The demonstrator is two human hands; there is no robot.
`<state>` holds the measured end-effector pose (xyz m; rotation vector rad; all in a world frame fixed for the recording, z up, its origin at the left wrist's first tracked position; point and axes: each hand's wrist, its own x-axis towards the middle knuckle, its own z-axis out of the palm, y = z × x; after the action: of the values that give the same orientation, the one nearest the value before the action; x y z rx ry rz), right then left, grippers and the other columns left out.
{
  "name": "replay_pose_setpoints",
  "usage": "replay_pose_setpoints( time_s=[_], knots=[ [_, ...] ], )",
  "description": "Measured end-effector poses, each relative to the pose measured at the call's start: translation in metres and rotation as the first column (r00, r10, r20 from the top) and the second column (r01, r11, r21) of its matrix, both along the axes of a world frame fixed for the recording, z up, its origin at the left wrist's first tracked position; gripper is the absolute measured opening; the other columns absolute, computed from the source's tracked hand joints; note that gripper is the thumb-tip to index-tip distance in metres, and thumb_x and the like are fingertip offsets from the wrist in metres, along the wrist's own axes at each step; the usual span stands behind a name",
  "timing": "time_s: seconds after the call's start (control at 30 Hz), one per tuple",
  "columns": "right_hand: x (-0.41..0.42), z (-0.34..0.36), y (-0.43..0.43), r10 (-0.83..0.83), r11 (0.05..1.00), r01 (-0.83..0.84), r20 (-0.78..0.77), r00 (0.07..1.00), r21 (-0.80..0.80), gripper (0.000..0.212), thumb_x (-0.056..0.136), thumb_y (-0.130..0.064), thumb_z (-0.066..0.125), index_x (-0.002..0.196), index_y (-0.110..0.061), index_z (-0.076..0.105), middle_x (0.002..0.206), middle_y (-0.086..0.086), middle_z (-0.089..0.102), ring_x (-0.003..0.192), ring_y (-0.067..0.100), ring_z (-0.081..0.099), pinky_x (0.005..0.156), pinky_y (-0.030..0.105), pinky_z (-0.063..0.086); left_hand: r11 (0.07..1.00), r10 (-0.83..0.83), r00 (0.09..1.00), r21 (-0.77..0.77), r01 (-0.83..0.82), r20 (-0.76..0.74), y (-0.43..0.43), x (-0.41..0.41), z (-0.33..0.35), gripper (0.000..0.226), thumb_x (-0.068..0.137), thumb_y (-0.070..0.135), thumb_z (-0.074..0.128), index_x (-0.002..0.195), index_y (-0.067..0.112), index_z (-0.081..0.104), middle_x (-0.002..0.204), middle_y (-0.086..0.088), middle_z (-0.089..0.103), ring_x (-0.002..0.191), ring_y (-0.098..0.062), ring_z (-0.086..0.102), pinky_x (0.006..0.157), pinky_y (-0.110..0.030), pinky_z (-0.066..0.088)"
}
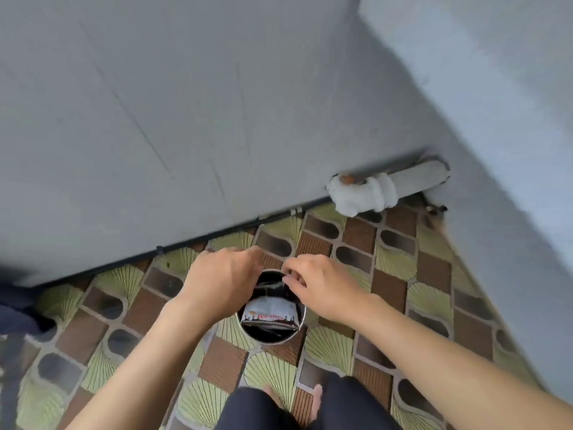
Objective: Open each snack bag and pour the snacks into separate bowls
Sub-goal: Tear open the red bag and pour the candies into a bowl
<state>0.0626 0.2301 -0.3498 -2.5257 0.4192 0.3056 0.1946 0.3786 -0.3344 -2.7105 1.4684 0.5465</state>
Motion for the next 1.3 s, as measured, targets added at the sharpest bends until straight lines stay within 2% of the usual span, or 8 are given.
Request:
replay_pose_setpoints(
  time_s=[0.13, 0.27, 0.47, 0.63, 0.77, 0.9, 1.07, 1.3],
  knots=[
    [-0.026, 0.147, -0.017, -0.086, 0.995, 0.089, 0.085, 0.993, -0.042, 0.017, 0.101, -0.031, 0.052, 0.105, -0.021, 0.065, 0.094, -0.004, 0.066, 0.085, 0.018, 0.062, 0.075, 0.037, 0.052, 0.986, -0.094, 0.991, -0.131, 0.106, 0.097, -0.035, -0.016, 0.151, 0.021, 0.102, 0.042, 0.042, 0.110, 0.030, 0.056, 0.095, 0.005, 0.068, 0.085, -0.026, 0.068, 0.071, -0.033, 0.042],
    [-0.080, 0.276, -0.041, -0.238, 0.965, 0.255, 0.207, 0.949, -0.060, 0.018, 0.101, -0.036, 0.052, 0.106, -0.025, 0.065, 0.093, -0.007, 0.066, 0.084, 0.012, 0.062, 0.076, 0.036, 0.054, 0.930, -0.242, 0.958, -0.243, 0.275, 0.156, -0.072, -0.052, 0.287, 0.023, 0.103, 0.048, 0.038, 0.109, 0.033, 0.054, 0.095, 0.009, 0.066, 0.082, -0.020, 0.067, 0.080, -0.035, 0.050],
    [-0.182, 0.395, -0.078, -0.423, 0.844, 0.528, 0.488, 0.763, -0.096, 0.014, 0.100, -0.035, 0.055, 0.100, -0.027, 0.066, 0.088, -0.011, 0.067, 0.078, 0.008, 0.064, 0.074, 0.034, 0.055, 0.772, -0.381, 0.883, -0.432, 0.466, 0.272, -0.134, -0.125, 0.407, 0.021, 0.102, 0.048, 0.040, 0.105, 0.035, 0.056, 0.086, 0.012, 0.065, 0.074, -0.015, 0.065, 0.068, -0.028, 0.044],
    [-0.294, 0.440, -0.095, -0.520, 0.663, 0.749, 0.705, 0.483, -0.024, 0.011, 0.098, -0.032, 0.059, 0.089, -0.028, 0.064, 0.077, -0.014, 0.066, 0.072, 0.009, 0.064, 0.069, 0.035, 0.053, 0.587, -0.524, 0.800, -0.556, 0.588, 0.293, -0.183, -0.223, 0.434, 0.016, 0.099, 0.045, 0.050, 0.097, 0.034, 0.062, 0.071, 0.015, 0.060, 0.063, -0.008, 0.061, 0.064, -0.027, 0.048],
    [-0.400, 0.452, -0.098, -0.573, 0.527, 0.850, 0.749, 0.333, 0.025, 0.011, 0.097, -0.026, 0.062, 0.086, -0.025, 0.065, 0.070, -0.013, 0.064, 0.064, 0.008, 0.064, 0.065, 0.033, 0.054, 0.465, -0.613, 0.728, -0.605, 0.646, 0.306, -0.215, -0.321, 0.438, 0.018, 0.098, 0.047, 0.051, 0.090, 0.034, 0.061, 0.065, 0.015, 0.057, 0.061, -0.010, 0.059, 0.058, -0.016, 0.035],
    [-0.503, 0.453, -0.100, -0.592, 0.392, 0.920, 0.760, 0.267, -0.018, 0.009, 0.094, -0.028, 0.065, 0.086, -0.027, 0.067, 0.070, -0.015, 0.065, 0.064, 0.007, 0.063, 0.063, 0.028, 0.053, 0.382, -0.703, 0.659, -0.638, 0.668, 0.269, -0.240, -0.423, 0.441, 0.019, 0.099, 0.046, 0.051, 0.088, 0.032, 0.059, 0.065, 0.014, 0.058, 0.064, -0.009, 0.059, 0.059, -0.019, 0.038],
    [-0.609, 0.446, -0.112, -0.621, 0.271, 0.962, 0.757, 0.203, -0.035, 0.008, 0.093, -0.026, 0.066, 0.085, -0.025, 0.067, 0.070, -0.010, 0.068, 0.063, 0.009, 0.064, 0.062, 0.033, 0.053, 0.340, -0.775, 0.593, -0.646, 0.684, 0.220, -0.276, -0.522, 0.434, 0.017, 0.098, 0.045, 0.052, 0.091, 0.032, 0.060, 0.067, 0.014, 0.061, 0.068, -0.008, 0.060, 0.060, -0.019, 0.039],
    [-0.694, 0.424, -0.144, -0.676, 0.146, 0.987, 0.722, 0.145, -0.061, 0.007, 0.092, -0.020, 0.065, 0.086, -0.025, 0.065, 0.075, -0.010, 0.066, 0.071, 0.007, 0.062, 0.066, 0.036, 0.053, 0.300, -0.810, 0.548, -0.654, 0.695, 0.210, -0.328, -0.604, 0.415, 0.015, 0.097, 0.044, 0.056, 0.108, 0.034, 0.059, 0.086, 0.016, 0.058, 0.074, -0.007, 0.058, 0.070, -0.028, 0.049]
  ],
)
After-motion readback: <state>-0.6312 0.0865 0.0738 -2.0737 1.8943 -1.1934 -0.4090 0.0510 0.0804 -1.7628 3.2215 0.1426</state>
